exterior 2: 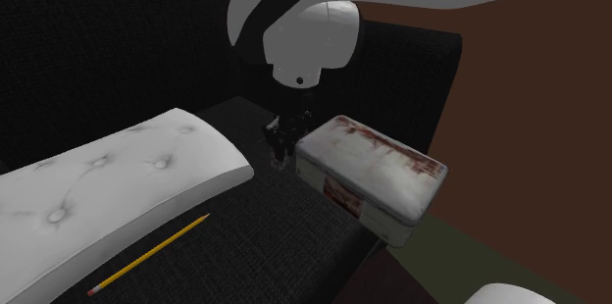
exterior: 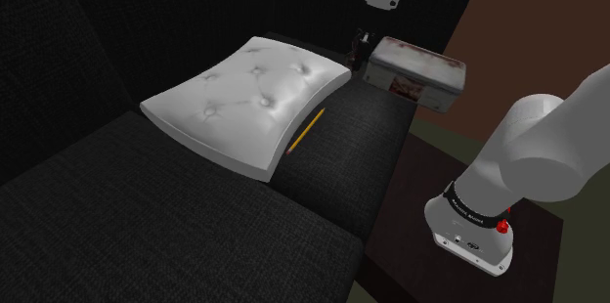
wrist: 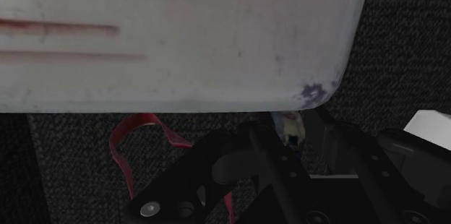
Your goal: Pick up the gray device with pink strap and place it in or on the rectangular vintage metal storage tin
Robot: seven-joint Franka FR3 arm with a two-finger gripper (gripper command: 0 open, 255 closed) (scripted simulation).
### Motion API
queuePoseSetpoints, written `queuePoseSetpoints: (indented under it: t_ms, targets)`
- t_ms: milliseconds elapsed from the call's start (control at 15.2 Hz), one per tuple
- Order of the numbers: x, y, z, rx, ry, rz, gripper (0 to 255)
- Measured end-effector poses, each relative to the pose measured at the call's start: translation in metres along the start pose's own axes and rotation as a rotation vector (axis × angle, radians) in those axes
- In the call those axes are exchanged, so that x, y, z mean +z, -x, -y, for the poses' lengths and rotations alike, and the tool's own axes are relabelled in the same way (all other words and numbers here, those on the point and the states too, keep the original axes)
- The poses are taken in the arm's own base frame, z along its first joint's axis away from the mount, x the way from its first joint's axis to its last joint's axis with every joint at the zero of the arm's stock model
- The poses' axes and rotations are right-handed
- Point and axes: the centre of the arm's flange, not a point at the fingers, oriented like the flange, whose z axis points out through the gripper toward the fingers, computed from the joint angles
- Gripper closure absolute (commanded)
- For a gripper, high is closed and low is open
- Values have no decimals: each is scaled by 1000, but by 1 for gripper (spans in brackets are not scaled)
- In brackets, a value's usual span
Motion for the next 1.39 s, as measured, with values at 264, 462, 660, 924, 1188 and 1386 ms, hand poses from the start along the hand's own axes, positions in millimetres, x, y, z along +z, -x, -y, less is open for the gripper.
queuePoseSetpoints:
  t_ms: [264,462,660,924,1188,1386]
  targets:
    - [0,0,0,0,0,0,255]
    - [-10,-1,2,0,0,0,255]
    - [-26,-2,5,0,0,0,255]
    - [-46,-4,8,0,0,0,255]
    - [-66,-6,13,0,0,0,255]
    - [-82,-8,15,0,0,0,255]
